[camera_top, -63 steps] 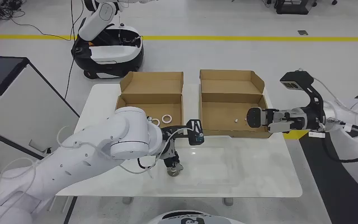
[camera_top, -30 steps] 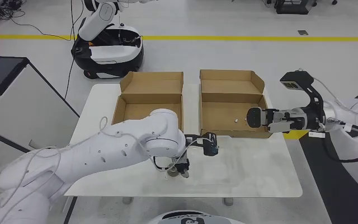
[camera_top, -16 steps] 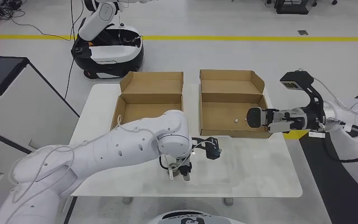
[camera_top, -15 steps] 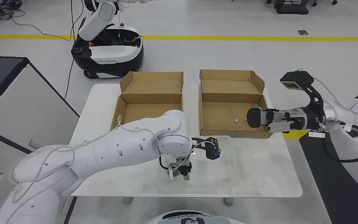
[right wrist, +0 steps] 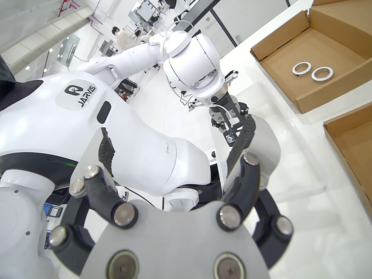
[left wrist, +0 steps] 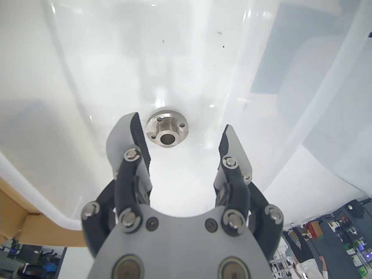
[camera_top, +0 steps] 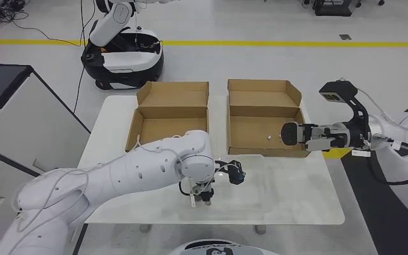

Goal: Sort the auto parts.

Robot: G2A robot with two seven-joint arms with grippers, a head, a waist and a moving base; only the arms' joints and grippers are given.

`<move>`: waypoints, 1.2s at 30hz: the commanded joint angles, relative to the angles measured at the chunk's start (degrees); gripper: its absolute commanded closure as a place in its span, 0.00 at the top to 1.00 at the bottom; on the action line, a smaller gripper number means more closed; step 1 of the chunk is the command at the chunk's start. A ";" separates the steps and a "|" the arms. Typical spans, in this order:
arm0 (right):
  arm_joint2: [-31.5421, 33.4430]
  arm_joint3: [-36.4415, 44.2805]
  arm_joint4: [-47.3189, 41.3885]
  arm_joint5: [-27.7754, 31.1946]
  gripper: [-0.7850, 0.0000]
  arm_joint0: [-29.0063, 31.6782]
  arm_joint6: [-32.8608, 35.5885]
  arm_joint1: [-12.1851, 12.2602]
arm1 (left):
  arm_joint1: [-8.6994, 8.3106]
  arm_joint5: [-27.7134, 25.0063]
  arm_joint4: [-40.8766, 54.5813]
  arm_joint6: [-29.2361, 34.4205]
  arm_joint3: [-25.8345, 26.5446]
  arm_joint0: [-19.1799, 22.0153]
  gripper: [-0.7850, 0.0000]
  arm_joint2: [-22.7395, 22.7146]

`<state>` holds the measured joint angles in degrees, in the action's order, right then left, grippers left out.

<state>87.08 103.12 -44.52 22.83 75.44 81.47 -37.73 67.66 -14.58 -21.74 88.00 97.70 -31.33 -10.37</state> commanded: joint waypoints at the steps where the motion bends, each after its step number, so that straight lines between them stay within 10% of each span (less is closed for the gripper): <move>1: 0.00 0.00 0.00 0.00 1.00 0.00 0.00 0.00 | -0.15 -0.02 -0.09 0.00 -0.18 -0.08 0.67 0.11; 36: 0.00 0.00 0.00 0.00 1.00 0.00 0.00 0.00 | 1.30 -1.64 -4.31 0.00 -3.98 -2.07 0.27 0.63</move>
<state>87.08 103.12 -44.52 22.83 75.44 81.47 -37.73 68.85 -16.26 -26.17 88.00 93.74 -33.54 -9.74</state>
